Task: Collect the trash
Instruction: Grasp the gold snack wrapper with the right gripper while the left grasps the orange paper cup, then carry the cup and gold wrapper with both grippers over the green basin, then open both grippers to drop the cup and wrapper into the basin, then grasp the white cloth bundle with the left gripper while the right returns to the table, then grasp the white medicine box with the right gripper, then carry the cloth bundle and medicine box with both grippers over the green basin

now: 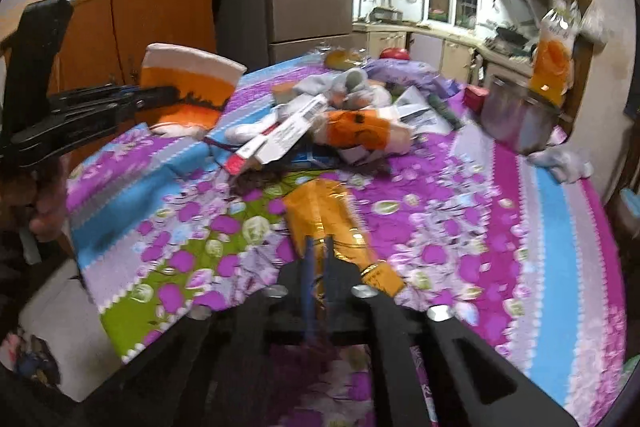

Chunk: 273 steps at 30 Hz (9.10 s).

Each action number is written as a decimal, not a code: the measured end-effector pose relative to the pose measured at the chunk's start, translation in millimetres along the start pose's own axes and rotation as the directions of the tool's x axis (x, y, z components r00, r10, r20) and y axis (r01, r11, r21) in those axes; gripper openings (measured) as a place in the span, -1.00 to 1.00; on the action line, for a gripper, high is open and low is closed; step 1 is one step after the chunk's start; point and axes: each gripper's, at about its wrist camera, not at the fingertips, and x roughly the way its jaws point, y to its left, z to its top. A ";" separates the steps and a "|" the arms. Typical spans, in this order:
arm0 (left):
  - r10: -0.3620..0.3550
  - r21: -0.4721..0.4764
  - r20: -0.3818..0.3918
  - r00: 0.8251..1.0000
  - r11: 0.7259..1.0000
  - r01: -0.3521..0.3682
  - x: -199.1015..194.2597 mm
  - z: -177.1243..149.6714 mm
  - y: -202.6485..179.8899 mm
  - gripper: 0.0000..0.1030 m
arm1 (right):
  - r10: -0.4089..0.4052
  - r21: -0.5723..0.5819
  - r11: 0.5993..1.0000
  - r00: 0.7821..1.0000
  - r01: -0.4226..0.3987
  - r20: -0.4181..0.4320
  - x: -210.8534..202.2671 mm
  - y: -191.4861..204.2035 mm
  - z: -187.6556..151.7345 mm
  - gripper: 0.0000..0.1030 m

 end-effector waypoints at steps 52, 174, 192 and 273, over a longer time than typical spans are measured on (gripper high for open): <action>-0.085 -0.012 0.237 0.968 0.996 0.090 -63.7 41.8 -150.7 -0.83 | -0.478 0.304 0.868 0.827 0.393 0.297 -183.8 -40.3 -3.0 -0.46; -0.039 -0.367 -0.203 0.978 0.930 -0.039 61.2 24.7 27.2 0.17 | -0.162 0.332 0.934 0.984 0.130 0.072 -108.1 -101.7 -45.4 0.39; -0.203 -0.414 -0.265 0.942 0.907 0.079 116.4 4.0 33.8 -0.51 | 0.175 0.362 0.914 0.983 -0.182 0.052 -12.5 -63.0 5.2 -0.02; -0.255 0.049 0.100 0.962 0.967 0.251 -34.6 73.3 -238.7 -0.51 | -0.599 0.414 0.763 0.783 0.496 0.167 -221.3 -117.1 -48.3 -0.64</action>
